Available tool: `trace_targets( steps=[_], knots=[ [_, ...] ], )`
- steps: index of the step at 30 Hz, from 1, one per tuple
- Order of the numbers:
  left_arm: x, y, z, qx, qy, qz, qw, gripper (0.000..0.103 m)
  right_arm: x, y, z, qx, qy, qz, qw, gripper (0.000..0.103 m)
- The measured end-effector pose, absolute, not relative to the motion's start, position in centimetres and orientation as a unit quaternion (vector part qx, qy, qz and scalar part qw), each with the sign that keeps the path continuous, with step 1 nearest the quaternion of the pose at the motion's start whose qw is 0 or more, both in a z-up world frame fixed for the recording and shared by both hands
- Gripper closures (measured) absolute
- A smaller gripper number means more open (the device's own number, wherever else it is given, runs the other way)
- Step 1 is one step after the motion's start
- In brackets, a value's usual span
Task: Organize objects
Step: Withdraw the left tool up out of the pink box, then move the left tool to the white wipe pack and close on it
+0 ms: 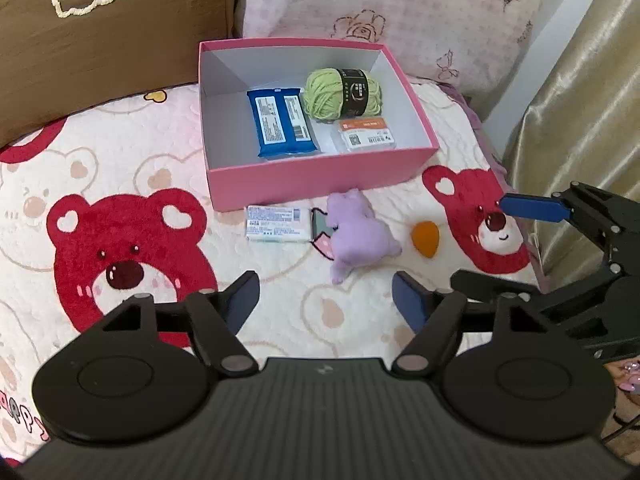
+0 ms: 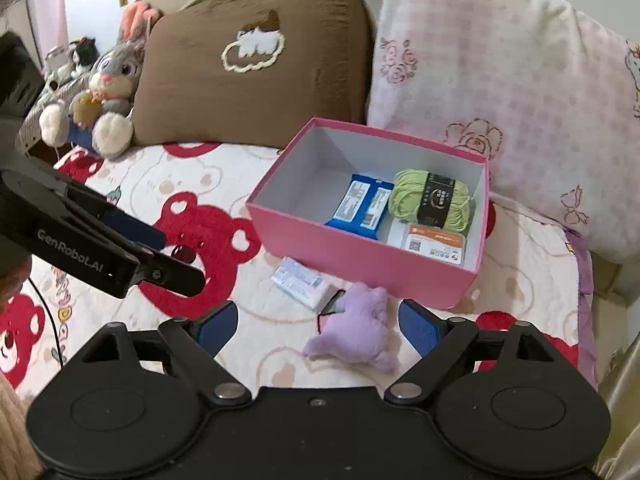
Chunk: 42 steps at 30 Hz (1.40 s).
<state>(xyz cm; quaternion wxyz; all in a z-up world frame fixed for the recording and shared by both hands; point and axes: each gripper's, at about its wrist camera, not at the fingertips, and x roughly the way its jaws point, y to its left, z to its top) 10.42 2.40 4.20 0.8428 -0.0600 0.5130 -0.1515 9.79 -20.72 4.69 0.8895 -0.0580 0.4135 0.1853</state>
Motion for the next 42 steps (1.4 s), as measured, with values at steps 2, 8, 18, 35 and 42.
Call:
trace_targets(
  steps=[2,8,18,35,42],
  knots=[
    [9.8,2.5,4.1,-0.048,0.505,-0.154,0.848,0.026,9.3,-20.0,4.4,-0.064,0.41,0.194,0.889,0.013],
    [8.9,3.6,2.2,-0.032,0.477,-0.169,0.862,0.022,9.1,-17.9,1.8,-0.071,0.416,0.224,0.878,0.012],
    [10.3,6.1,-2.0,-0.051,0.443,-0.159,0.881,0.02,11.5,-16.1,-3.7,-0.05,0.427,0.211,0.878,0.012],
    [15.4,9.6,-12.9,-0.11,0.404,-0.131,0.899,0.017,15.3,-14.5,-11.9,-0.059,0.382,0.202,0.9,0.012],
    [16.1,6.5,-13.7,-0.086,0.379,-0.173,0.905,0.018,15.7,-13.5,-13.9,-0.088,0.373,0.213,0.899,0.013]
  ],
)
